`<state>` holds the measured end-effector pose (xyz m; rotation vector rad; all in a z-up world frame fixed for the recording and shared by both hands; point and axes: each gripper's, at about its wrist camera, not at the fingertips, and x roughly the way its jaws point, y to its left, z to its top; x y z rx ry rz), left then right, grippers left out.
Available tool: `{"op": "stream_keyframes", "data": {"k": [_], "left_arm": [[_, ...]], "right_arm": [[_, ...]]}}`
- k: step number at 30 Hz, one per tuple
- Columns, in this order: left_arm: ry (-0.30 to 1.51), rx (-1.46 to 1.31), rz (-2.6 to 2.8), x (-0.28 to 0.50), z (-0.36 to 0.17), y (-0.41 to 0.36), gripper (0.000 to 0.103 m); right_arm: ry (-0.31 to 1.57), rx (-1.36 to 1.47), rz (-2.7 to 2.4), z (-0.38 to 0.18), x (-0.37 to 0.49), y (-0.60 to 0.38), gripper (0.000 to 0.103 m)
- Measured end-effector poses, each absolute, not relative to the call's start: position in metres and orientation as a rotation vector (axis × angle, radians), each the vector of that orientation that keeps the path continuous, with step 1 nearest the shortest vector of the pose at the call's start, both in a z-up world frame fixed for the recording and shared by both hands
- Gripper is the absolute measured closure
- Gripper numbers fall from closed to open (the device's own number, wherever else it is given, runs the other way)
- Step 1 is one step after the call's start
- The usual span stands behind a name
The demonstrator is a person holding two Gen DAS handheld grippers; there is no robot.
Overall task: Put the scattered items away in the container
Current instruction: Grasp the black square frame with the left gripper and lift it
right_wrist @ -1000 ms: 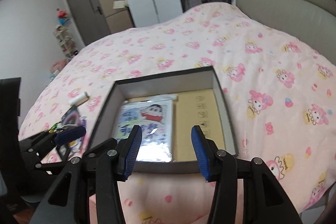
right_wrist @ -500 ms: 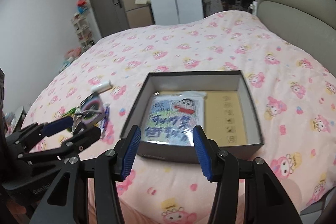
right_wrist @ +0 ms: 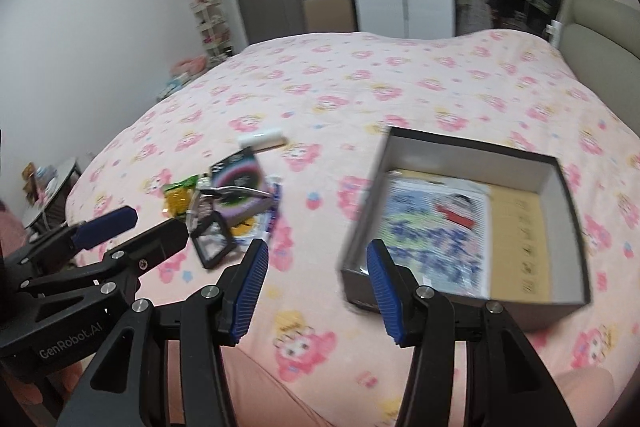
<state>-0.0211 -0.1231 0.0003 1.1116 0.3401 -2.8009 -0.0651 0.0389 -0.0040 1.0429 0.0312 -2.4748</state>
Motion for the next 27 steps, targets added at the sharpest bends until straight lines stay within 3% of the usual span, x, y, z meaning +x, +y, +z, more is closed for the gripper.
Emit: {"op": "stream_keyframes", "data": {"k": [6, 12, 14, 27], "left_arm": [[0.560, 1.122, -2.661, -0.035, -0.035, -0.180, 0.039], [0.757, 1.212, -2.479, -0.060, -0.090, -0.234, 0.051], [0.822, 1.271, -2.417, -0.069, -0.111, -0.249, 0.055], [1.194, 1.403, -2.230, -0.099, -0.183, -0.286, 0.055]], "right_arm": [[0.070, 1.072, -2.370, -0.027, -0.097, -0.016, 0.056], [0.167, 1.133, -2.308, -0.063, -0.131, -0.064, 0.057], [0.190, 1.177, -2.264, -0.080, -0.142, -0.075, 0.062], [0.213, 1.326, -2.125, -0.150, -0.165, -0.128, 0.068]]}}
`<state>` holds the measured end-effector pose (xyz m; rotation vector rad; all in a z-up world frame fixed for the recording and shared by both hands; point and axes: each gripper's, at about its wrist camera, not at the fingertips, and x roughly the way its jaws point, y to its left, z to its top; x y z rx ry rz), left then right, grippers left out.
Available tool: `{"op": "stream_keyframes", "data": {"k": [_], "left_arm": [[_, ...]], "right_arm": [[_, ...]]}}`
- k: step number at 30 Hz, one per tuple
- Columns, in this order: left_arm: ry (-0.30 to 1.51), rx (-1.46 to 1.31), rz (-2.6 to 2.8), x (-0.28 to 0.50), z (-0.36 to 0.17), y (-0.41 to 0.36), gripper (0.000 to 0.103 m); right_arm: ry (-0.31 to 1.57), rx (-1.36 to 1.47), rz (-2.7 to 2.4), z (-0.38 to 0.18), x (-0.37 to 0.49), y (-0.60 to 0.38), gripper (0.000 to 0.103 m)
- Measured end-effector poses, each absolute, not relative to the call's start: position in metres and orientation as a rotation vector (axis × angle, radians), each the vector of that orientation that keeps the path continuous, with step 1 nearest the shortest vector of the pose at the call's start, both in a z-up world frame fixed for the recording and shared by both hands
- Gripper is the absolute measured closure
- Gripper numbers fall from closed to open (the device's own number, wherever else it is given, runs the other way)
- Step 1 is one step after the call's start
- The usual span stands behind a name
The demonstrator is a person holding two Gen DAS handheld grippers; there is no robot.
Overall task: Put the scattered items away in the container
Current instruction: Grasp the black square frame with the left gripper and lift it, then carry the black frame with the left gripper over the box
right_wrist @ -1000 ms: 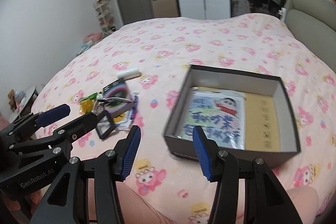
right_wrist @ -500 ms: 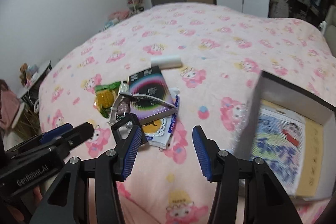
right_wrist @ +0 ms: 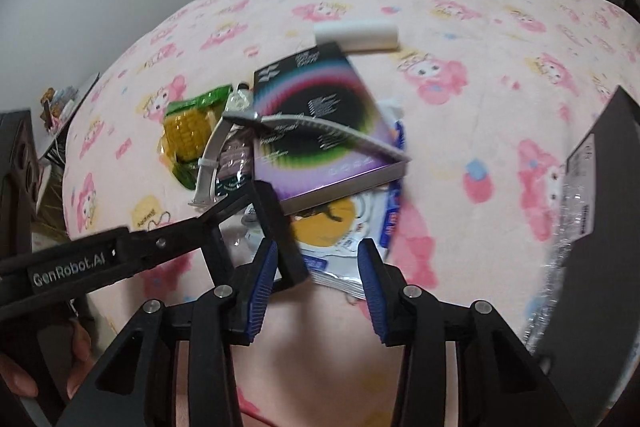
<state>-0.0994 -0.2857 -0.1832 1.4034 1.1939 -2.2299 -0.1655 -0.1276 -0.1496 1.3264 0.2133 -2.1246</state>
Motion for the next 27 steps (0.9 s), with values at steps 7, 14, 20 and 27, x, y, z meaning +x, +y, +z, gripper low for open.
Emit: {"op": "stream_keyframes", "data": {"k": [7, 14, 20, 27], "left_arm": [[1.258, 1.461, -2.230, -0.117, -0.191, -0.279, 0.055], [1.219, 1.473, -2.272, -0.116, -0.181, -0.266, 0.055], [1.144, 1.529, -2.364, -0.111, -0.164, -0.233, 0.055], [1.082, 1.618, -2.417, -0.100, -0.155, -0.182, 0.053]], "right_arm": [[0.233, 1.320, -2.064, -0.156, -0.162, -0.138, 0.079], [0.207, 1.324, -2.018, -0.154, -0.157, -0.129, 0.081], [0.231, 1.338, -2.038, -0.147, -0.140, -0.104, 0.081], [0.174, 1.381, -2.072, -0.139, -0.115, -0.050, 0.081]]}}
